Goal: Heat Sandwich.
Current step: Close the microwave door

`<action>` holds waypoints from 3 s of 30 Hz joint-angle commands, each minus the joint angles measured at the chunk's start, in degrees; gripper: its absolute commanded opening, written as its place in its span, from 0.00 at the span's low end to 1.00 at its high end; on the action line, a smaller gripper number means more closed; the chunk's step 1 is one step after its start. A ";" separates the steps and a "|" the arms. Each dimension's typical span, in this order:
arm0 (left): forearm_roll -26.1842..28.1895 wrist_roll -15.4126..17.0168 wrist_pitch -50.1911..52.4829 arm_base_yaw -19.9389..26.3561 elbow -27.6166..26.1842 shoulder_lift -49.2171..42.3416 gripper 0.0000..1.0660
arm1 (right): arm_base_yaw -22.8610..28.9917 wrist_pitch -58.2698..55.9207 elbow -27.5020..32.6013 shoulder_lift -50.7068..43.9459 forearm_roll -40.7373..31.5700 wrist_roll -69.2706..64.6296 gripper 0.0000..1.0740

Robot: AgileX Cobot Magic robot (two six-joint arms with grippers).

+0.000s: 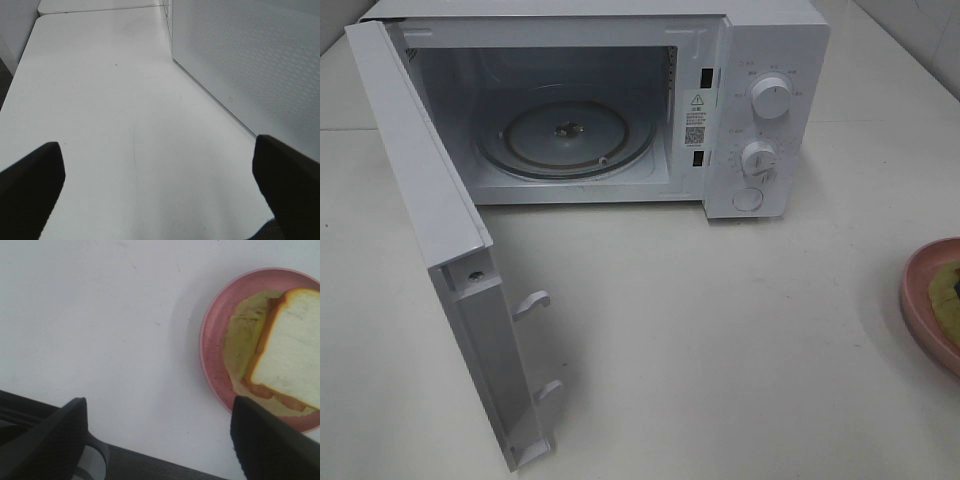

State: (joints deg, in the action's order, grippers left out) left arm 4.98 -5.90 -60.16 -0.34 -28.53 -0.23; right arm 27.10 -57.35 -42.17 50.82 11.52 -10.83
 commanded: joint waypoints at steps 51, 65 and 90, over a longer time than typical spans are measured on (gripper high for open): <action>0.46 0.00 0.69 0.23 0.23 -1.60 0.92 | -25.38 -1.55 13.12 -52.60 -9.85 10.26 0.70; 0.46 0.00 0.69 0.23 0.23 -1.60 0.92 | -25.38 -1.55 13.12 -52.60 -9.85 10.26 0.70; 0.74 0.00 0.69 0.23 0.23 -1.60 0.92 | -25.38 -1.55 13.12 -52.60 -9.85 10.26 0.70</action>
State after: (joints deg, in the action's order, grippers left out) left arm 5.04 -5.90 -60.16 -0.34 -28.53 -0.23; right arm 1.89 -59.47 -29.11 -0.17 1.89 -1.38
